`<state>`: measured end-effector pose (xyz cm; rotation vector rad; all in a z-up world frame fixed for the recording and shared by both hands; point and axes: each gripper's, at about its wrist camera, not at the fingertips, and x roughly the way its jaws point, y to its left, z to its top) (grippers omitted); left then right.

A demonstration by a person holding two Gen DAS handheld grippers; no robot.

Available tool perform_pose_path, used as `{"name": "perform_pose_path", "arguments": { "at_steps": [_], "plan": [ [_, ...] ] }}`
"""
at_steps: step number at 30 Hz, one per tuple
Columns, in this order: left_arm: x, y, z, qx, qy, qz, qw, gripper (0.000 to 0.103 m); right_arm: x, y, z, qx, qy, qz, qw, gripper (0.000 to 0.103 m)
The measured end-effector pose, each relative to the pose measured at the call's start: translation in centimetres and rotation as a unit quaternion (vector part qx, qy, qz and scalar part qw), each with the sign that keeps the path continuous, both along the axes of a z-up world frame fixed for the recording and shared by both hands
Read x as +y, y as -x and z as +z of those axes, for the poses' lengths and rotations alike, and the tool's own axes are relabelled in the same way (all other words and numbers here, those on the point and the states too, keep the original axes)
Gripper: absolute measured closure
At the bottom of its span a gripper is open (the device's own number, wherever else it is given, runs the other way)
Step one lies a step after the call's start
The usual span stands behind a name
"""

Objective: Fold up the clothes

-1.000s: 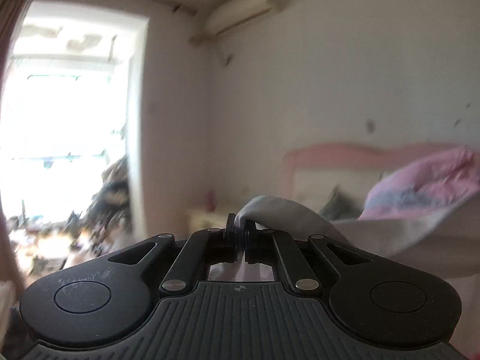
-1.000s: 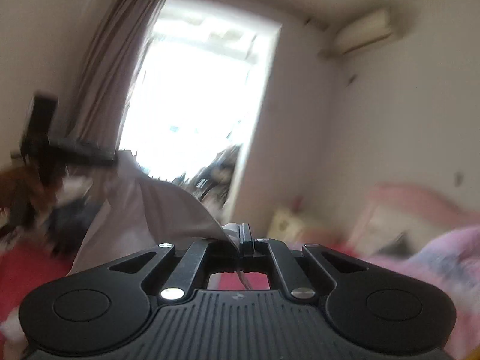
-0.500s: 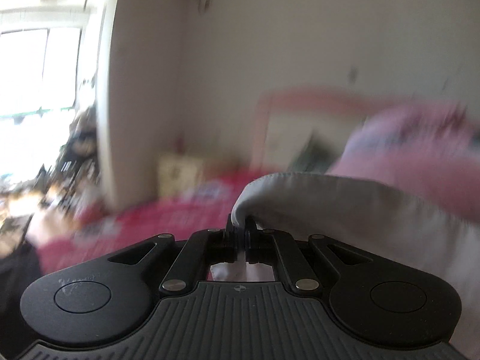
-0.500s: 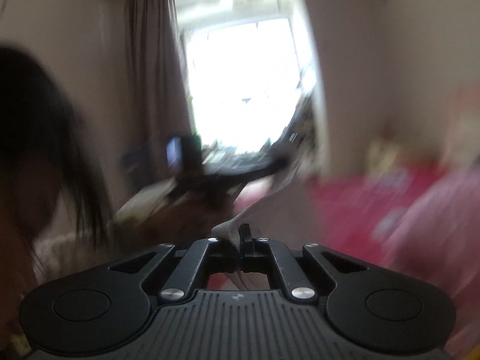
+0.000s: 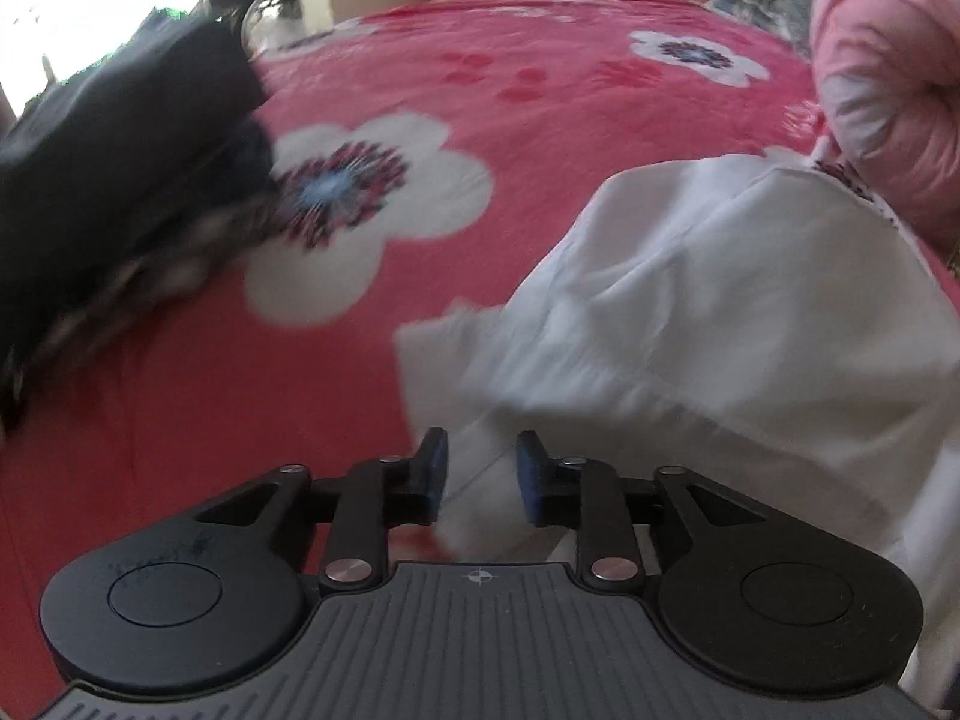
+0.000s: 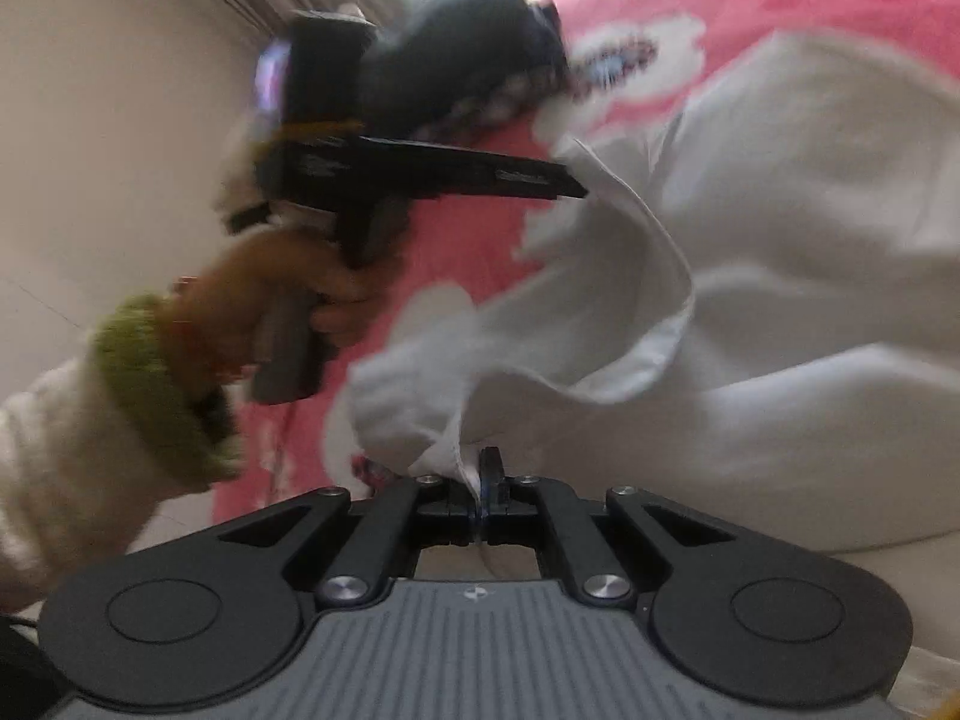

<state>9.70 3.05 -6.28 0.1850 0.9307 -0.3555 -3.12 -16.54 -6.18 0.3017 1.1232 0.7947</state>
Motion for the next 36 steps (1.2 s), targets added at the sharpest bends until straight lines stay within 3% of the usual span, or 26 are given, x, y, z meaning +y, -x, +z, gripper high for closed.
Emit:
{"name": "perform_pose_path", "arguments": {
  "at_steps": [3, 5, 8, 11, 17, 24, 27, 32, 36],
  "plan": [
    [2.3, 0.4, 0.1, 0.013, 0.035, 0.017, 0.9992, 0.069, 2.1, -0.6, -1.1, -0.024, 0.037, 0.014, 0.999, 0.091],
    [3.5, 0.9, 0.5, 0.025, 0.063, 0.029, 0.9973, 0.067, 3.1, -0.6, -1.6, -0.043, 0.062, 0.025, 0.997, 0.075],
    [5.1, 1.7, 0.8, 0.034, 0.106, 0.054, 0.9923, 0.065, 4.6, 0.0, -1.8, -0.078, 0.08, 0.048, 0.993, 0.059],
    [6.3, 3.3, 1.1, 0.051, 0.145, 0.057, 0.9866, 0.064, 5.2, 2.1, -0.7, -0.11, 0.076, 0.074, 0.988, 0.049],
    [7.8, 7.9, 1.1, 0.086, 0.187, 0.038, 0.9779, 0.061, 4.4, 4.2, 0.8, -0.147, 0.068, 0.092, 0.983, 0.046],
    [8.1, 14.9, -0.5, 0.124, 0.203, 0.028, 0.9709, 0.058, -0.1, 4.6, 2.7, -0.161, 0.061, 0.014, 0.985, 0.045],
    [8.0, 16.4, -2.0, 0.15, 0.228, 0.045, 0.9612, 0.056, -2.3, 4.6, 3.4, -0.147, 0.048, -0.029, 0.988, 0.045],
    [7.2, 16.6, -3.9, 0.151, 0.253, 0.089, 0.9515, 0.054, -4.4, 4.5, 3.9, -0.131, 0.028, -0.07, 0.989, 0.045],
    [7.6, 16.2, -4.5, 0.156, 0.285, 0.126, 0.9376, 0.054, -5.5, 5.0, 4.8, -0.132, 0.023, -0.086, 0.987, 0.045]
  ]
}}
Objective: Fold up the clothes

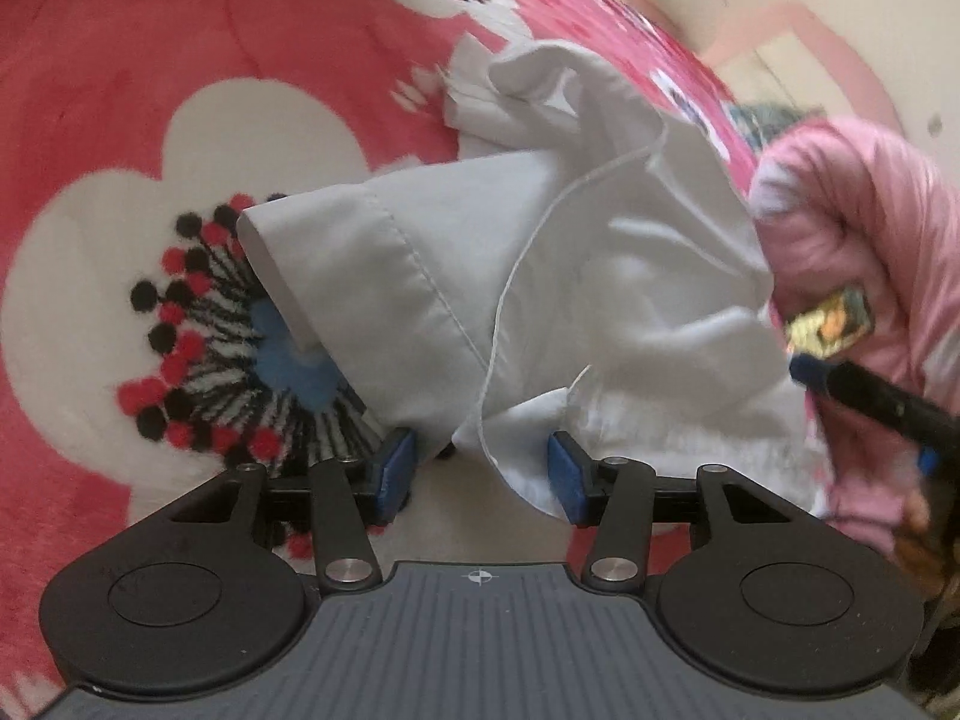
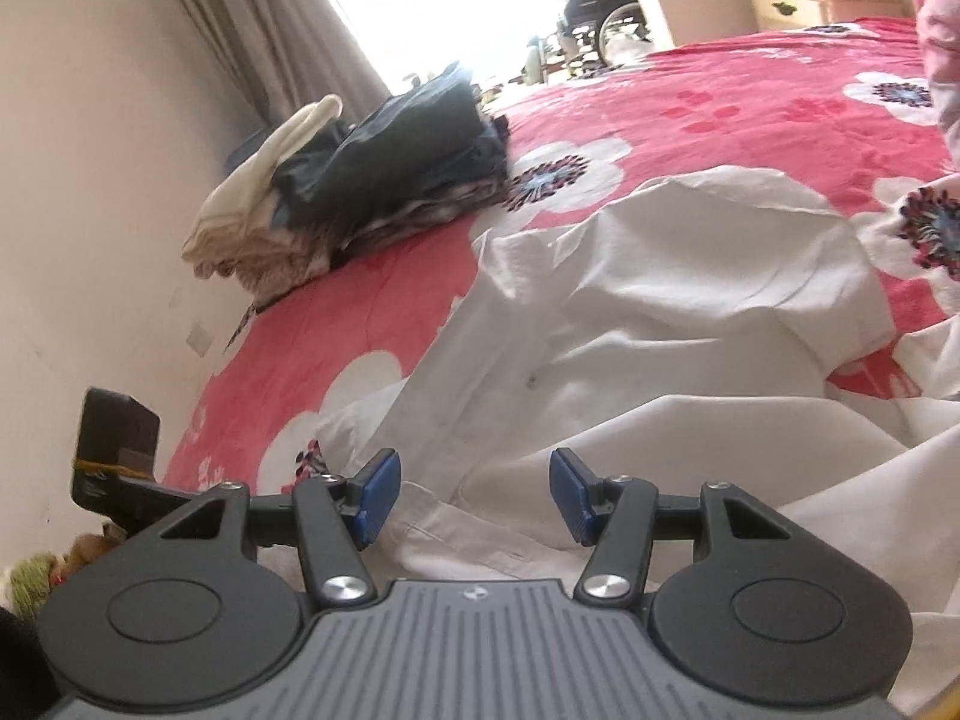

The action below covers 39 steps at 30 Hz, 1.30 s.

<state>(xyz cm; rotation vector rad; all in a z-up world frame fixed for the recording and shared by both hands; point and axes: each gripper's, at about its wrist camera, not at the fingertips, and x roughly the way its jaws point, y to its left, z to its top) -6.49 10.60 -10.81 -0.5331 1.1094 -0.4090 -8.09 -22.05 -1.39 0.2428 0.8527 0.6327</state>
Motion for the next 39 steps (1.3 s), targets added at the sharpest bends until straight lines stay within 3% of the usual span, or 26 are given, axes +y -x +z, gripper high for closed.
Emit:
{"name": "perform_pose_path", "arguments": {
  "at_steps": [5, 8, 11, 18, 19, 21, 22, 28, 34, 36, 39],
  "plan": [
    [0.7, -0.2, 0.1, 0.014, 0.025, 0.023, 0.9993, 0.055, 0.5, -1.2, 1.7, -0.034, 0.021, 0.008, 0.999, 0.045],
    [0.7, 0.2, 0.6, 0.005, 0.024, 0.018, 0.9995, 0.055, 1.8, -4.0, 3.0, -0.053, 0.036, 0.018, 0.998, 0.045],
    [0.3, 0.4, 1.1, -0.008, 0.01, 0.009, 0.9999, 0.055, 4.2, -7.9, 3.4, -0.044, 0.045, 0.031, 0.998, 0.045],
    [-1.0, 0.8, 1.9, -0.043, -0.033, -0.031, 0.998, 0.055, 11.5, -15.8, -0.3, -0.003, 0.117, 0.057, 0.992, 0.049],
    [-1.1, 1.0, 2.2, -0.051, -0.041, -0.038, 0.9972, 0.055, 12.1, -16.6, -1.0, 0.005, 0.128, 0.057, 0.99, 0.057],
    [-1.4, 1.3, 2.7, -0.068, -0.056, -0.053, 0.9947, 0.055, 12.8, -17.8, -2.5, 0.03, 0.141, 0.049, 0.988, 0.083],
    [-1.5, 1.5, 3.1, -0.079, -0.063, -0.059, 0.9931, 0.055, 12.7, -18.1, -2.9, 0.041, 0.137, 0.041, 0.989, 0.1],
    [-0.9, 1.6, 5.7, -0.143, -0.087, -0.061, 0.984, 0.054, 8.3, -15.3, -0.6, 0.034, 0.049, -0.022, 0.998, 0.1],
    [-3.7, 0.7, 8.0, -0.222, -0.119, -0.117, 0.9607, 0.049, 3.8, -12.5, 1.8, 0.031, -0.032, -0.09, 0.995, 0.1],
    [-5.3, 0.3, 7.4, -0.233, -0.131, -0.144, 0.9528, 0.048, 2.9, -12.2, 2.6, 0.031, -0.059, -0.102, 0.993, 0.1],
    [-7.9, -0.5, 5.6, -0.215, -0.161, -0.177, 0.9468, 0.048, 1.5, -11.5, 4.1, 0.024, -0.091, -0.119, 0.988, 0.1]
  ]
}}
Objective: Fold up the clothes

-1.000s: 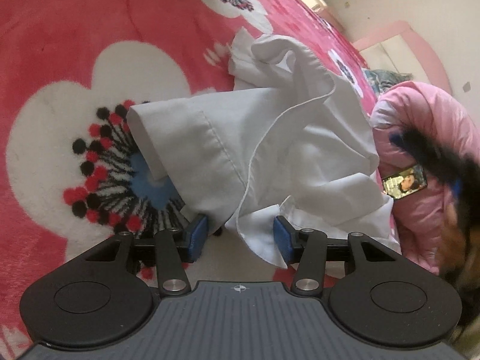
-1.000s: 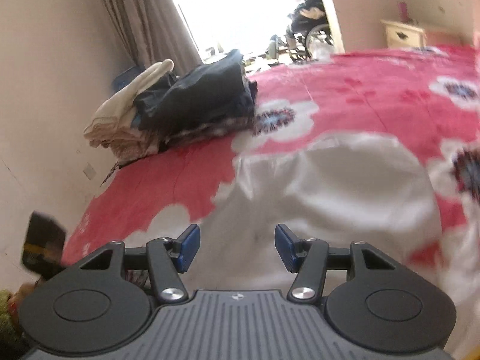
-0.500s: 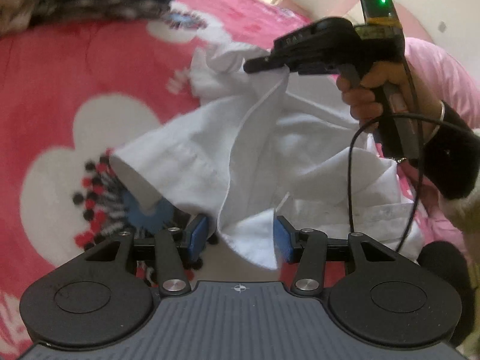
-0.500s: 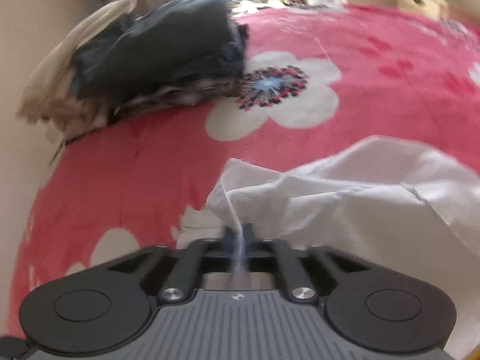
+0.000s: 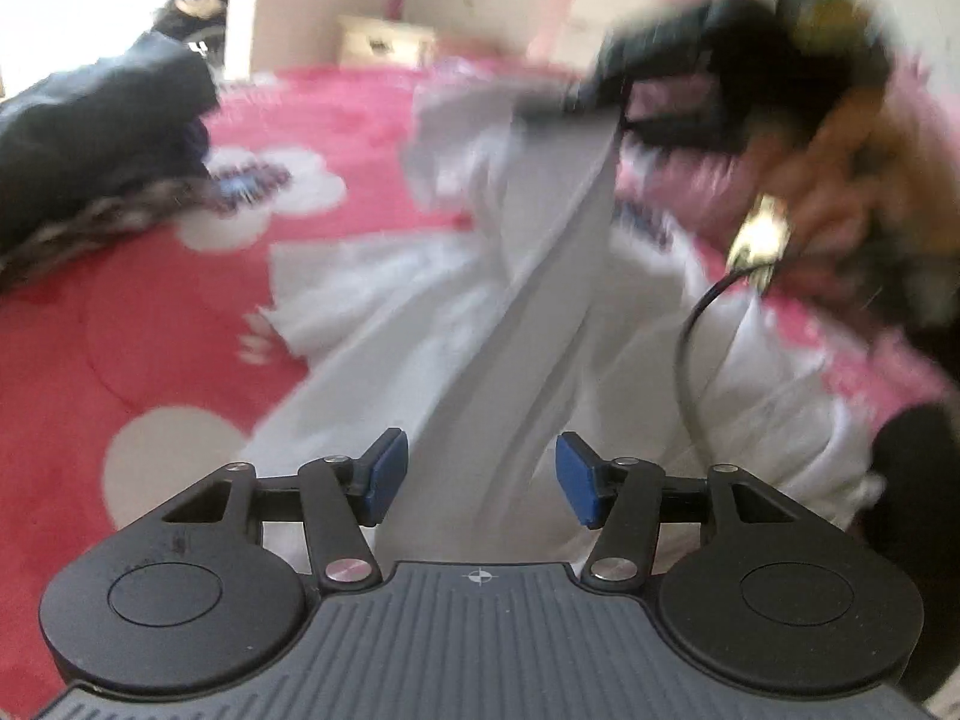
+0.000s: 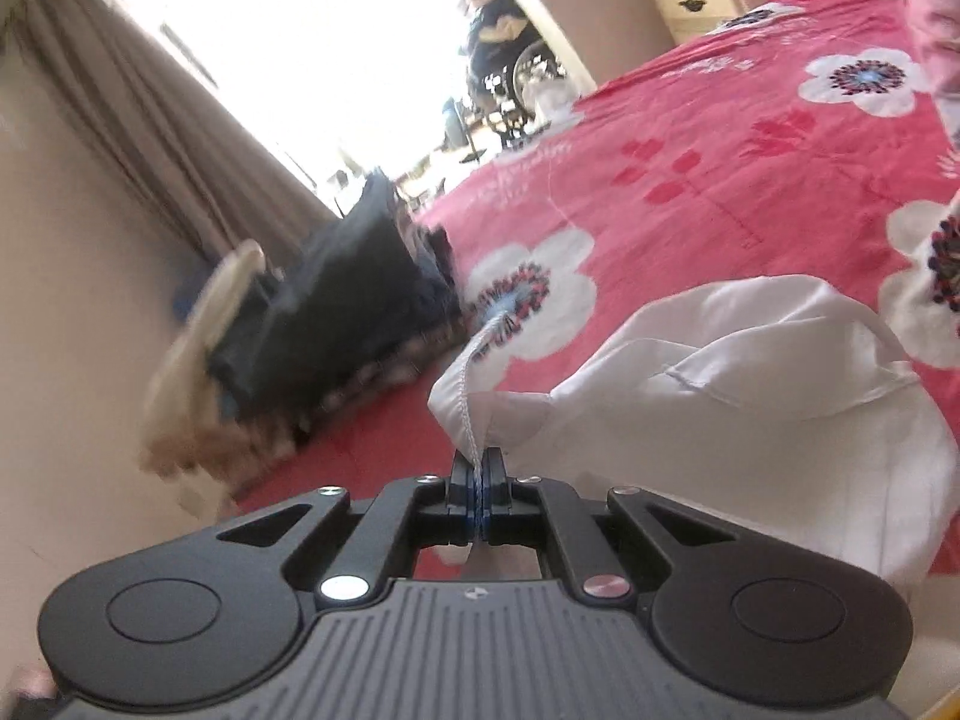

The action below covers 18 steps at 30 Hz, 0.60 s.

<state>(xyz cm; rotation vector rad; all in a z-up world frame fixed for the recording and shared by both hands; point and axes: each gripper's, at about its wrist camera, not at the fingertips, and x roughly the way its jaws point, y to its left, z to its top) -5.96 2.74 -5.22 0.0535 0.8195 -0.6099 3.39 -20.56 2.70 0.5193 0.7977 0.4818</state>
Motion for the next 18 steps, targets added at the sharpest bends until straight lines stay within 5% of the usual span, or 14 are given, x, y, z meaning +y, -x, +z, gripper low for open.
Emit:
{"name": "perform_pose_path", "arguments": {
  "at_steps": [5, 9, 12, 18],
  "plan": [
    [-1.5, 0.2, -0.9, 0.013, -0.013, -0.026, 0.9995, 0.052, -2.1, 1.6, 2.7, -0.032, -0.028, -0.032, 0.999, 0.1],
    [-1.3, 0.3, -0.9, 0.024, -0.006, 0.0, 0.9997, 0.059, -3.2, 2.6, 3.6, -0.041, -0.045, -0.043, 0.997, 0.1],
    [0.2, 0.3, -0.2, 0.03, 0.032, 0.028, 0.9986, 0.05, -4.1, 3.3, 3.9, -0.048, -0.047, -0.058, 0.996, 0.1],
    [1.5, 0.1, -1.4, 0.088, 0.112, 0.058, 0.9881, 0.049, -5.8, 3.6, 4.2, -0.051, -0.067, -0.082, 0.993, 0.1]
  ]
}}
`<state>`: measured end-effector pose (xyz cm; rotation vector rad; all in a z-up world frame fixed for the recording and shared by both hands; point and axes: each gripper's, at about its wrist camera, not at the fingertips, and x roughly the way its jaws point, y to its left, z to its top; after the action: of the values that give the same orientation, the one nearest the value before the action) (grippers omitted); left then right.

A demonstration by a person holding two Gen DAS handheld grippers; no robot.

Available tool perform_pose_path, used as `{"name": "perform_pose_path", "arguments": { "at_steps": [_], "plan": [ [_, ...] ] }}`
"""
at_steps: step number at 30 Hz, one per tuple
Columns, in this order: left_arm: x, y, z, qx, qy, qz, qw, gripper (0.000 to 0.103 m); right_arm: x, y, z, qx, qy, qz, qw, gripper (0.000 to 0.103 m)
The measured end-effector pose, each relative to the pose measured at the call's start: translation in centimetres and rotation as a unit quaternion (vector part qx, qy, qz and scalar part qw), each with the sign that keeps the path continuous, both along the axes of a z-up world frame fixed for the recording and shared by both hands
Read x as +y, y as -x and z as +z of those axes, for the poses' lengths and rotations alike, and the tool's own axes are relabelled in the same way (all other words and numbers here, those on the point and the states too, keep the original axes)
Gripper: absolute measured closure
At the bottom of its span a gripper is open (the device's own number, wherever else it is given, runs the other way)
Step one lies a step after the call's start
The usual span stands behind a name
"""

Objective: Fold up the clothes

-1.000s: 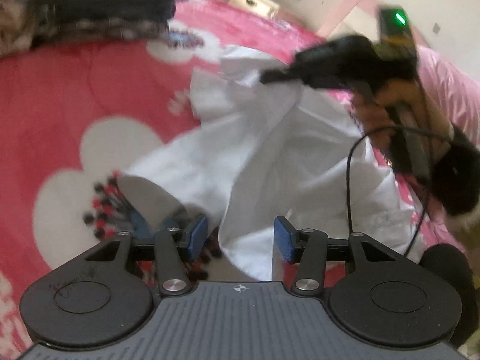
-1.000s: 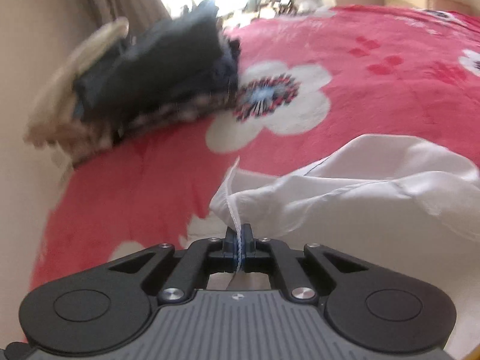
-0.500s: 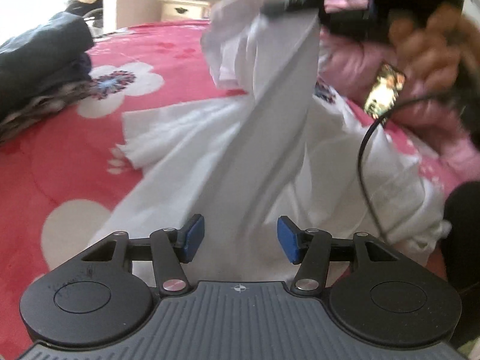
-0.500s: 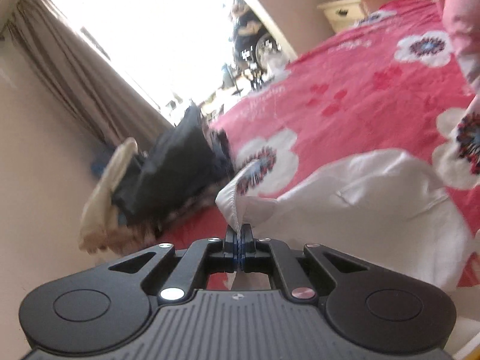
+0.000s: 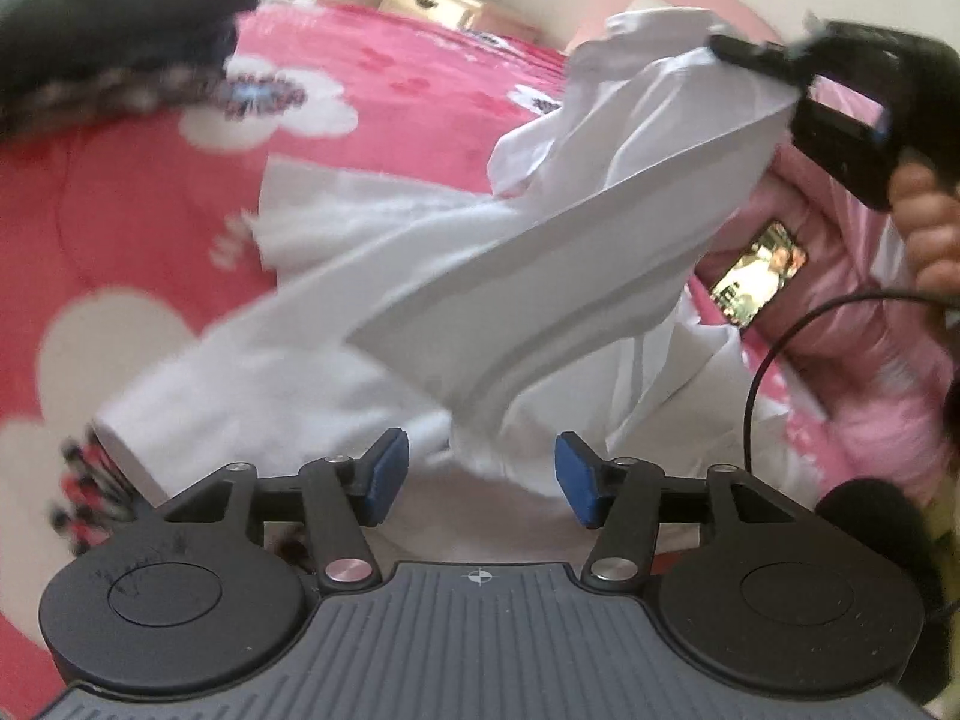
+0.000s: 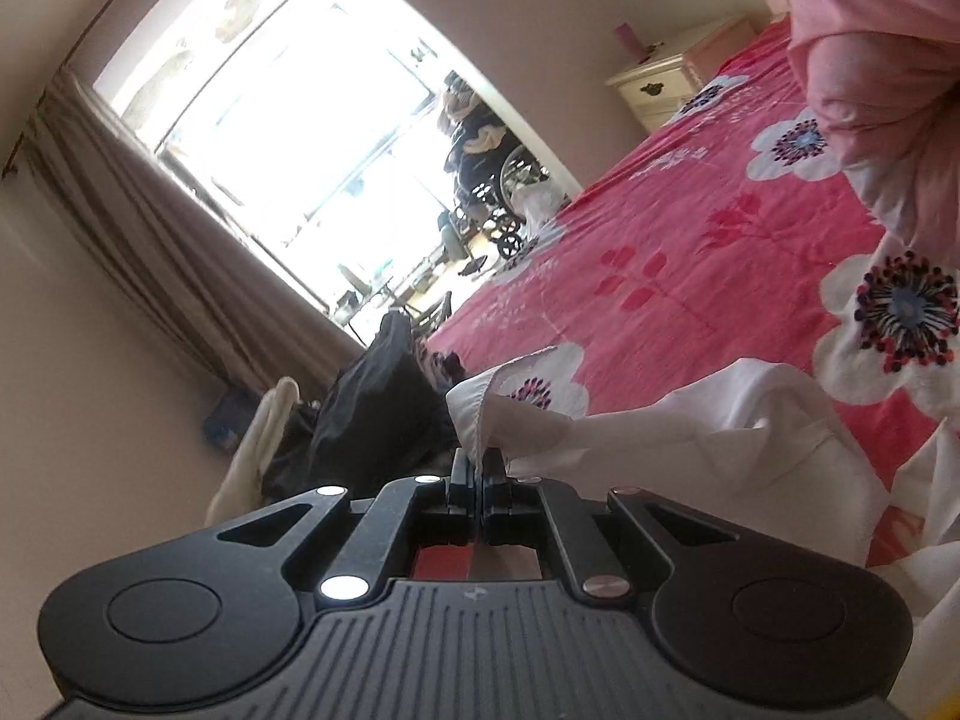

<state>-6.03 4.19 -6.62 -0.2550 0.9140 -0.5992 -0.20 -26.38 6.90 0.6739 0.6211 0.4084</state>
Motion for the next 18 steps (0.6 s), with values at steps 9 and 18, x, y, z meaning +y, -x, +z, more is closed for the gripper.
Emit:
{"name": "perform_pose_path", "arguments": {
  "at_steps": [9, 18],
  "plan": [
    [-2.8, -2.9, -2.3, 0.027, 0.047, -0.017, 0.9984, 0.048, -0.5, 0.9, 0.7, -0.008, 0.001, 0.001, 1.0, 0.1],
    [-4.8, -4.0, -3.3, 0.037, 0.035, -0.046, 0.9977, 0.048, -2.1, 1.5, 1.9, -0.024, -0.029, 0.004, 0.999, 0.1]
  ]
}}
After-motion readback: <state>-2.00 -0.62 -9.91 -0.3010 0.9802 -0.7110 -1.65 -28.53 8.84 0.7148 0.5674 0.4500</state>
